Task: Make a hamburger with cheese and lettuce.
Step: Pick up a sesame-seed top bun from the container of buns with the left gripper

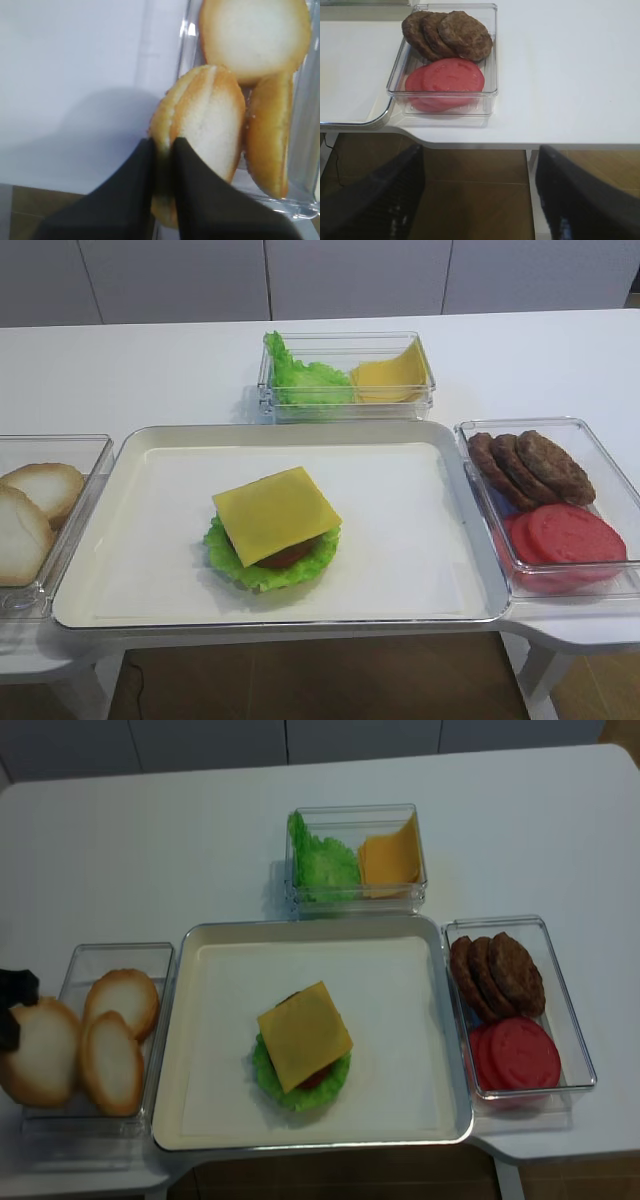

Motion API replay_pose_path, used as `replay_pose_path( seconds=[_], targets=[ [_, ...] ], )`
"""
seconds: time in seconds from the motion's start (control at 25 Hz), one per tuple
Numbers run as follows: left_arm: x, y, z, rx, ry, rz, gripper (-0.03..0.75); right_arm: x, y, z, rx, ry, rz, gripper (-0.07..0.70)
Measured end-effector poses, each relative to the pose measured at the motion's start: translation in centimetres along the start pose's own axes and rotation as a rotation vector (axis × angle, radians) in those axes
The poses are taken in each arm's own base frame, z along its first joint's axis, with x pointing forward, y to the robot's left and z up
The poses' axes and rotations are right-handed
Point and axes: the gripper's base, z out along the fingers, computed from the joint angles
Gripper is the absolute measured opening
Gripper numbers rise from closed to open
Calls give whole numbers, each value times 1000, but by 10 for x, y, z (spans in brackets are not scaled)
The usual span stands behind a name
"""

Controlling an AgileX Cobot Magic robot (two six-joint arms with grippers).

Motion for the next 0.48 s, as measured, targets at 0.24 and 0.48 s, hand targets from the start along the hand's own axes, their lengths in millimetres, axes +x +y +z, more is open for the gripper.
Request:
replay_pose_path(
  seconds=[0.24,0.48],
  targets=[
    [12,5,-25,-79,-84,-14,75,0,0,0,0,0,-7,540],
    [23,-1,-43,-82,-138,20,75,0,0,0,0,0,-7,540]
  ],
)
